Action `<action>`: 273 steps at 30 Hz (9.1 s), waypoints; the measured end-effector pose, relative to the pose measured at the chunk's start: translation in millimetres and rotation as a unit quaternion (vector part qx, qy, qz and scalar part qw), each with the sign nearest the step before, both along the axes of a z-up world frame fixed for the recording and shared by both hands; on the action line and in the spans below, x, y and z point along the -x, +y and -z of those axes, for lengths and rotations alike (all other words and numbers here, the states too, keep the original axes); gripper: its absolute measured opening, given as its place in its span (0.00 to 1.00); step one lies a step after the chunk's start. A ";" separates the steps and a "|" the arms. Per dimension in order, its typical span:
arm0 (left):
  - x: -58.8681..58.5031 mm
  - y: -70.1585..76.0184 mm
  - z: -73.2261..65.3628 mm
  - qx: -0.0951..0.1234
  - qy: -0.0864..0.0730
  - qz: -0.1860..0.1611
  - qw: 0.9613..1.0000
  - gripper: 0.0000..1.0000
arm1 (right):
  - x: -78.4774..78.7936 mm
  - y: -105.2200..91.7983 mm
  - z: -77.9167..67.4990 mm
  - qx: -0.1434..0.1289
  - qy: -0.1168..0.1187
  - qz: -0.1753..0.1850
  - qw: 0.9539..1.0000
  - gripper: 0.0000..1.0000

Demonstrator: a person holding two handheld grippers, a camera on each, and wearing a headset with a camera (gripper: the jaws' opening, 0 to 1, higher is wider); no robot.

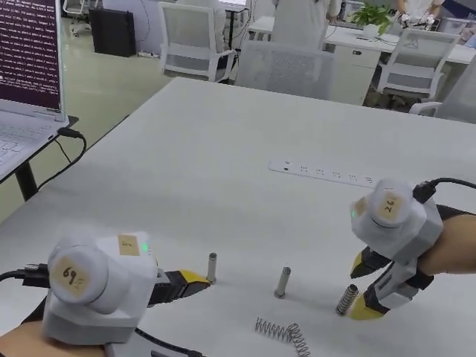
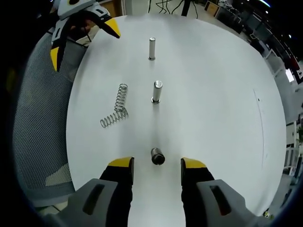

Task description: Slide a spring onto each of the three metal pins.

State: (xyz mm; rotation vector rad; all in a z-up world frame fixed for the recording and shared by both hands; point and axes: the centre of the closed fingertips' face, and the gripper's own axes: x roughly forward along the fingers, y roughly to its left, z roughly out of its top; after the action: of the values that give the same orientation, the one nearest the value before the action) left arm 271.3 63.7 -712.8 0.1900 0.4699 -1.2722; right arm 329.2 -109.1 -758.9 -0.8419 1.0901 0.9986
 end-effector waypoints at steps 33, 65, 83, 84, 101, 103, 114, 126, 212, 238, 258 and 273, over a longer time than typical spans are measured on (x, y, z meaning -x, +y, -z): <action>-2.6 -11.5 3.5 -0.020 -0.007 0.034 0.999 0.70 | 25.4 -19.7 -31.4 -0.059 -0.059 0.066 0.994 0.40; -15.3 -39.1 32.3 -0.070 -0.028 0.110 0.991 0.51 | 64.8 -18.2 -37.6 -0.108 -0.075 0.122 0.984 0.40; -27.5 -53.7 49.6 -0.091 -0.046 0.129 0.986 0.32 | 79.0 -8.4 -28.4 -0.134 -0.061 0.137 0.980 0.40; -27.8 -54.2 50.5 -0.092 -0.046 0.130 0.986 0.32 | 79.6 -8.2 -27.6 -0.136 -0.060 0.138 0.979 0.40; -29.7 -57.7 59.3 -0.107 -0.045 0.138 0.984 0.23 | 93.0 2.7 -21.4 -0.217 -0.061 0.135 0.965 0.49; -29.4 -58.1 59.9 -0.109 -0.046 0.140 0.983 0.23 | 93.3 2.8 -20.7 -0.228 -0.063 0.136 0.962 0.51; -31.3 -58.2 62.3 -0.115 -0.048 0.142 0.982 0.21 | 93.8 2.4 -18.6 -0.264 -0.081 0.147 0.950 0.71; -31.7 -62.1 64.1 -0.120 -0.050 0.149 0.980 0.20 | 95.2 10.6 -20.4 -0.311 -0.085 0.161 0.933 0.93; -27.8 -47.5 62.6 -0.142 -0.082 0.153 0.974 0.03 | 94.4 14.2 -15.7 -0.312 -0.072 0.180 0.930 0.92; -25.8 -41.8 56.8 -0.136 -0.082 0.145 0.977 0.02 | 94.2 18.0 -20.2 -0.308 -0.070 0.166 0.934 0.89; -14.9 -41.8 40.2 -0.114 -0.090 0.147 0.978 0.02 | 88.0 30.7 -30.4 -0.316 -0.076 0.146 0.934 0.82; -7.6 -44.4 27.1 -0.096 -0.097 0.146 0.980 0.02 | 85.2 47.2 -38.0 -0.325 -0.081 0.111 0.936 0.69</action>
State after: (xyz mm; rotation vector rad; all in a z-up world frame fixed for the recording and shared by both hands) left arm 278.9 19.4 -739.9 0.5572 0.4062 -1.4764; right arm 244.0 -61.9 -720.9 -0.2453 0.6270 0.9897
